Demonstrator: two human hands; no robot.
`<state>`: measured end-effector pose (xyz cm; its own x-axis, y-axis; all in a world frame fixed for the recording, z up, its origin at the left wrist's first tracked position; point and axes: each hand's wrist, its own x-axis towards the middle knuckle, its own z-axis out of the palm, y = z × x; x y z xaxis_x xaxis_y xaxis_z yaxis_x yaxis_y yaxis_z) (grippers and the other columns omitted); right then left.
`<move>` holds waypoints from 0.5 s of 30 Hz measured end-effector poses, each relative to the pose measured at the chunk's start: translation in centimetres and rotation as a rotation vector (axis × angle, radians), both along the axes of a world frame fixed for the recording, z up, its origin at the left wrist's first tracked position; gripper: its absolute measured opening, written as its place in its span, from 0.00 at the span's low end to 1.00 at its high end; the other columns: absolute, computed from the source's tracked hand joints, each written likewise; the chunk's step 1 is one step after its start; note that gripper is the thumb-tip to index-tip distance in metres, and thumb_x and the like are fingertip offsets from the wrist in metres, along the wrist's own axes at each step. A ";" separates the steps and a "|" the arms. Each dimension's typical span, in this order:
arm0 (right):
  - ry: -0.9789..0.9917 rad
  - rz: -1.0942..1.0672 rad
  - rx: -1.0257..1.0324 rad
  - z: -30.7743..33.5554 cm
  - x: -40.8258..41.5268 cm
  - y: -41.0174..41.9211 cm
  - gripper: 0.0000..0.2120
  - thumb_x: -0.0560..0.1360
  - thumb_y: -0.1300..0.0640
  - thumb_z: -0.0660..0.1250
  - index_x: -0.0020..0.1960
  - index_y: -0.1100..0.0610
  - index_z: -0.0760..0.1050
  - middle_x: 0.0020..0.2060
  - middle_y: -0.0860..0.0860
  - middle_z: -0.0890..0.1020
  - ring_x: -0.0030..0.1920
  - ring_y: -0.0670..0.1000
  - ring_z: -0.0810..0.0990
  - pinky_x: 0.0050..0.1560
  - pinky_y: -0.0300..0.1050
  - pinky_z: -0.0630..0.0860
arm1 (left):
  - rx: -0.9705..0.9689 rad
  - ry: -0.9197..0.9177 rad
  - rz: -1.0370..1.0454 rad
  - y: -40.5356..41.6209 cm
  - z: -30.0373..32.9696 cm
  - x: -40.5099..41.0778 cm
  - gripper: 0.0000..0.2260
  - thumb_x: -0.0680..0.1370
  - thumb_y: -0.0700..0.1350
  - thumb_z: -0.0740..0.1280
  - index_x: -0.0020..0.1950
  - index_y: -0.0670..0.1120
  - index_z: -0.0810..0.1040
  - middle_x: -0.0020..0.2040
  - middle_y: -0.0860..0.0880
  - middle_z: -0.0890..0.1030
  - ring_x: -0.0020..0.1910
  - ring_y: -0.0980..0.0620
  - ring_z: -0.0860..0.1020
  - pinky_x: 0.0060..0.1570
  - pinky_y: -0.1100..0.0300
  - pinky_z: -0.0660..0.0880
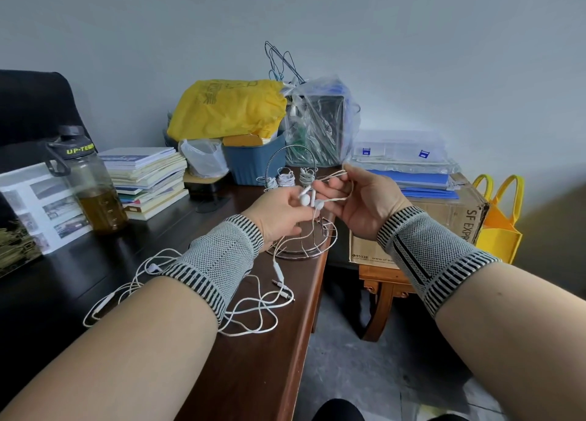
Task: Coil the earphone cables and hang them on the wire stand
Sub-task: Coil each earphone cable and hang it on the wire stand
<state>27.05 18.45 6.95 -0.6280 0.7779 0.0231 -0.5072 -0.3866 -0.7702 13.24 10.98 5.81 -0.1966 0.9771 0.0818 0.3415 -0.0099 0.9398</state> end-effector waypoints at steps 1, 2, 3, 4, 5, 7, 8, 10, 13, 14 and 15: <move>0.006 -0.012 -0.007 -0.1 -0.1 0.1 0.17 0.83 0.54 0.53 0.38 0.58 0.67 0.26 0.51 0.80 0.35 0.52 0.85 0.34 0.45 0.81 | 0.058 0.071 0.014 0.0 0.1 -0.1 0.08 0.76 0.37 0.69 0.50 0.50 0.79 0.44 0.50 0.79 0.43 0.58 0.77 0.45 0.64 0.74; 0.014 -0.024 -0.021 -0.2 -0.2 0.2 0.16 0.83 0.54 0.53 0.38 0.58 0.67 0.26 0.52 0.80 0.35 0.52 0.85 0.34 0.45 0.81 | 0.112 0.126 0.015 0.0 0.3 -0.2 0.08 0.76 0.38 0.70 0.51 0.49 0.80 0.41 0.52 0.80 0.39 0.62 0.77 0.43 0.69 0.73; 0.015 -0.038 -0.032 -0.3 -0.2 0.2 0.16 0.83 0.55 0.53 0.39 0.59 0.68 0.26 0.53 0.80 0.34 0.53 0.85 0.33 0.45 0.81 | 0.151 0.164 0.017 0.0 0.4 -0.2 0.07 0.76 0.38 0.70 0.50 0.49 0.81 0.39 0.55 0.80 0.37 0.65 0.77 0.42 0.72 0.71; 0.002 -0.052 -0.030 -0.3 -0.3 0.3 0.16 0.83 0.55 0.53 0.39 0.59 0.67 0.27 0.53 0.81 0.33 0.52 0.85 0.32 0.44 0.81 | 0.178 0.189 0.038 0.0 0.6 -0.3 0.06 0.76 0.39 0.71 0.49 0.49 0.82 0.39 0.56 0.81 0.37 0.66 0.77 0.43 0.72 0.71; -0.023 -0.066 -0.020 -0.3 -0.4 0.3 0.15 0.83 0.55 0.53 0.40 0.59 0.67 0.27 0.53 0.81 0.31 0.51 0.84 0.31 0.43 0.80 | 0.198 0.202 0.076 0.1 0.6 -0.4 0.05 0.76 0.40 0.71 0.47 0.50 0.82 0.39 0.57 0.82 0.38 0.65 0.77 0.44 0.71 0.71; -0.082 -0.085 0.015 -0.4 -0.5 0.2 0.14 0.83 0.56 0.54 0.41 0.59 0.67 0.28 0.54 0.82 0.24 0.48 0.79 0.26 0.40 0.77 | 0.200 0.160 0.139 0.1 0.8 -0.6 0.07 0.77 0.38 0.69 0.45 0.50 0.82 0.40 0.56 0.82 0.37 0.65 0.77 0.39 0.71 0.70; -0.101 -0.090 0.034 -0.5 -0.4 0.2 0.13 0.83 0.56 0.54 0.41 0.59 0.67 0.29 0.55 0.82 0.21 0.47 0.74 0.24 0.38 0.74 | 0.174 0.100 0.147 0.1 1.0 -0.5 0.08 0.77 0.37 0.68 0.44 0.49 0.81 0.40 0.55 0.82 0.38 0.64 0.77 0.36 0.72 0.70; -0.122 -0.082 0.063 -0.5 -0.3 0.0 0.13 0.82 0.57 0.56 0.40 0.59 0.66 0.32 0.57 0.83 0.18 0.45 0.66 0.22 0.35 0.69 | 0.098 -0.023 0.118 0.2 1.1 -0.4 0.07 0.76 0.37 0.67 0.47 0.47 0.82 0.39 0.52 0.82 0.40 0.58 0.77 0.32 0.68 0.68; -0.141 -0.043 0.092 -0.5 -0.1 -0.2 0.14 0.82 0.58 0.56 0.38 0.58 0.66 0.35 0.59 0.83 0.17 0.44 0.59 0.20 0.33 0.63 | 0.045 0.064 0.040 0.1 1.1 -0.3 0.09 0.75 0.44 0.69 0.53 0.49 0.84 0.41 0.50 0.80 0.38 0.56 0.72 0.31 0.66 0.65; -0.147 -0.031 0.106 -0.5 -0.1 -0.2 0.15 0.82 0.57 0.56 0.37 0.58 0.66 0.35 0.59 0.83 0.17 0.43 0.58 0.19 0.32 0.60 | 0.044 0.131 0.043 0.1 1.1 -0.2 0.07 0.76 0.44 0.69 0.52 0.49 0.84 0.39 0.50 0.79 0.36 0.56 0.72 0.32 0.66 0.65; -0.154 -0.021 0.121 -0.5 0.0 -0.2 0.15 0.82 0.57 0.56 0.37 0.57 0.66 0.35 0.59 0.83 0.17 0.43 0.57 0.19 0.33 0.57 | 0.042 0.187 0.057 0.1 1.1 -0.2 0.03 0.76 0.44 0.69 0.48 0.49 0.83 0.37 0.51 0.78 0.35 0.58 0.72 0.33 0.65 0.66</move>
